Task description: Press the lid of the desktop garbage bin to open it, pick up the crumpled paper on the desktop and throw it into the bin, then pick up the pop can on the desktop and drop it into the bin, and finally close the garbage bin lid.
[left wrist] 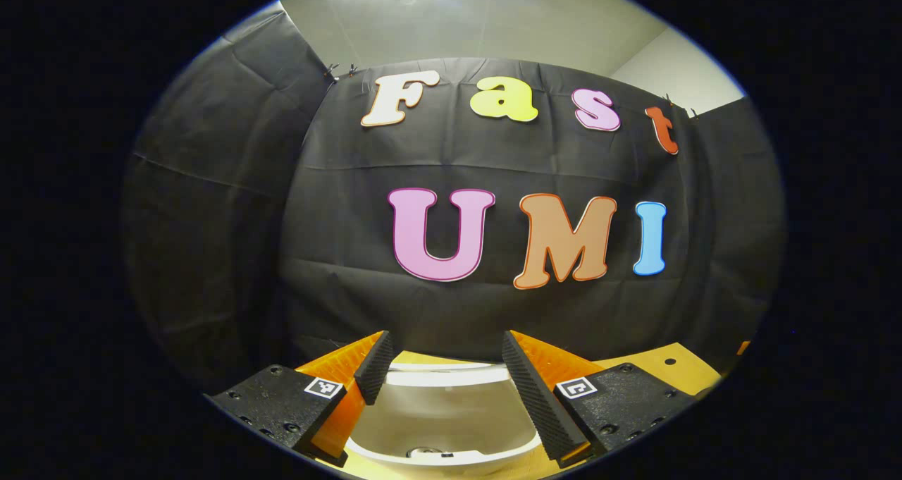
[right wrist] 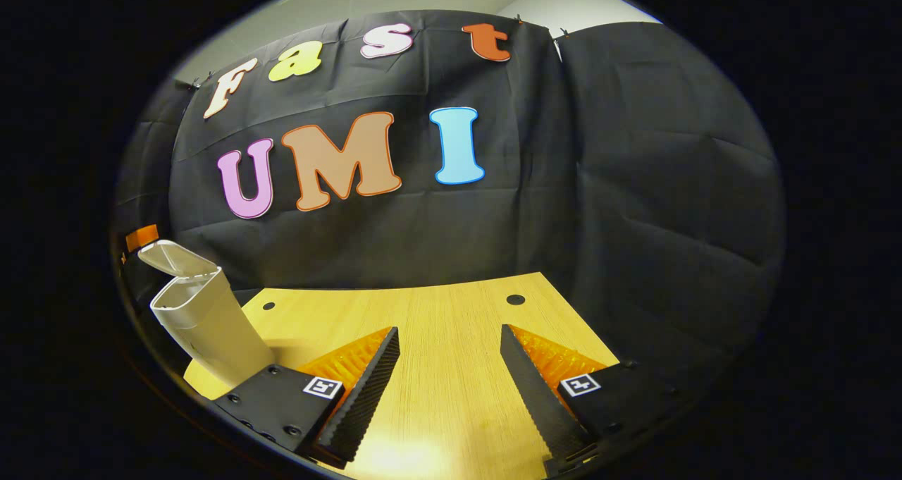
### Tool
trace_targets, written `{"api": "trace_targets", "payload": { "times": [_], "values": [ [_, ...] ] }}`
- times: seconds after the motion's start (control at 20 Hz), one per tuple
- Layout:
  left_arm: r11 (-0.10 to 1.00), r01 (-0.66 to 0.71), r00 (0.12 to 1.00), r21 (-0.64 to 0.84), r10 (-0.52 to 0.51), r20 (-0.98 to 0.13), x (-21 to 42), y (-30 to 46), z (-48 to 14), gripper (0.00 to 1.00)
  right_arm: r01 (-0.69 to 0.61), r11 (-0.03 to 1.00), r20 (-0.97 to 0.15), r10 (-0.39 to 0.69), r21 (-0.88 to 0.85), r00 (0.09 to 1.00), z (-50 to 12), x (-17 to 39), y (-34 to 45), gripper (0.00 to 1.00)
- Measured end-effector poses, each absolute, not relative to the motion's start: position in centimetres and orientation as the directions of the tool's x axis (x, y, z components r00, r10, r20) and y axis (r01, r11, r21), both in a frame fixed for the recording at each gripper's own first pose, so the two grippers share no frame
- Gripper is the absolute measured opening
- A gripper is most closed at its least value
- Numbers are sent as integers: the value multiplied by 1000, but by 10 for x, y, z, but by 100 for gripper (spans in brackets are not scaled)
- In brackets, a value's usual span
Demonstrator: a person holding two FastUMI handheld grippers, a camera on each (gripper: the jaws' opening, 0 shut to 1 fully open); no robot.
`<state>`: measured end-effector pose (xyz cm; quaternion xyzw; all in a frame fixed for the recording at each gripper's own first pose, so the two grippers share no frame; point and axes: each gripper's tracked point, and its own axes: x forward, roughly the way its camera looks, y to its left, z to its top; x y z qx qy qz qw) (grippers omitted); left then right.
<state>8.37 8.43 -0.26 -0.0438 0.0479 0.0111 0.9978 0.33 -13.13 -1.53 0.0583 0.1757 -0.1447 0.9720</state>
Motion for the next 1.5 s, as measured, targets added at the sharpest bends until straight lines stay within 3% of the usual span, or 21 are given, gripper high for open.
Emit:
{"api": "trace_targets", "payload": {
  "times": [0.35,0.65,1.05,1.3,1.5],
  "values": [
    [997,-74,989,-38,68,-131,65,80,-42,92,272,961,-375,-234,50,897,-21,5,-126,96],
    [990,-116,955,-78,90,-281,49,79,-97,93,259,965,-374,-224,45,900,-20,11,-128,96],
    [992,-127,945,2,122,-302,51,79,-105,90,243,968,-399,-199,64,895,-34,17,-128,96],
    [991,-119,971,59,128,-200,55,76,-96,92,227,970,-430,-172,81,886,-46,27,-124,96],
    [992,-124,982,17,125,-144,51,74,-93,92,208,977,-420,-167,53,892,-39,32,-125,96]
  ]
}}
